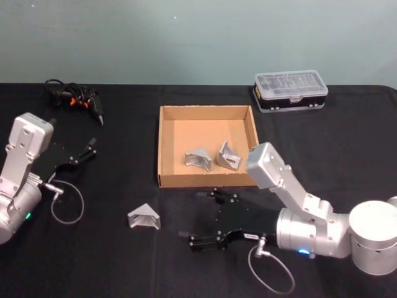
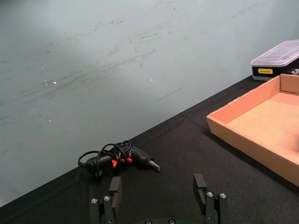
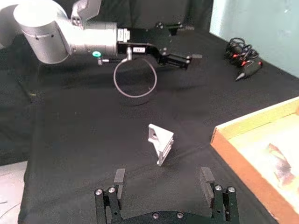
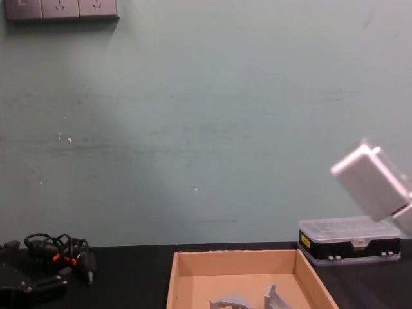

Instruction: Use one hand to pick up the angle iron from the table and place it into the box.

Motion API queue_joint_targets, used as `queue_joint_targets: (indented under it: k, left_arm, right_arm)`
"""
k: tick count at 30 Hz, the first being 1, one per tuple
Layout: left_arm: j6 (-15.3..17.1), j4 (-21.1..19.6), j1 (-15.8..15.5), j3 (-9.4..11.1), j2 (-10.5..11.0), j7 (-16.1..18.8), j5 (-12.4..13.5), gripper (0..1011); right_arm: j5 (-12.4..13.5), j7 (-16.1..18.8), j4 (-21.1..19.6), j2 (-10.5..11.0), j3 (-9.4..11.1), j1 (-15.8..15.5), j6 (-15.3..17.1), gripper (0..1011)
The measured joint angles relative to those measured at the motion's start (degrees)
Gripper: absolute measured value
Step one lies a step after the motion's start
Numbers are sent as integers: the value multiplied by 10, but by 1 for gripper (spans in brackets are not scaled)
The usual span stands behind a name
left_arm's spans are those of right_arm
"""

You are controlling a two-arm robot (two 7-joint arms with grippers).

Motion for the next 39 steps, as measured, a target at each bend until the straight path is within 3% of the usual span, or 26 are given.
queue_joint_targets:
  k: [17,39]
  left_arm:
    - [0,0,0,0,0,0,0,1000]
    - [0,0,0,0,0,0,0,1000]
  right_arm:
    - [-46,-7,66,-52,-45,45,17,1000]
    - [-70,-4,133,-104,-58,83,15,1000]
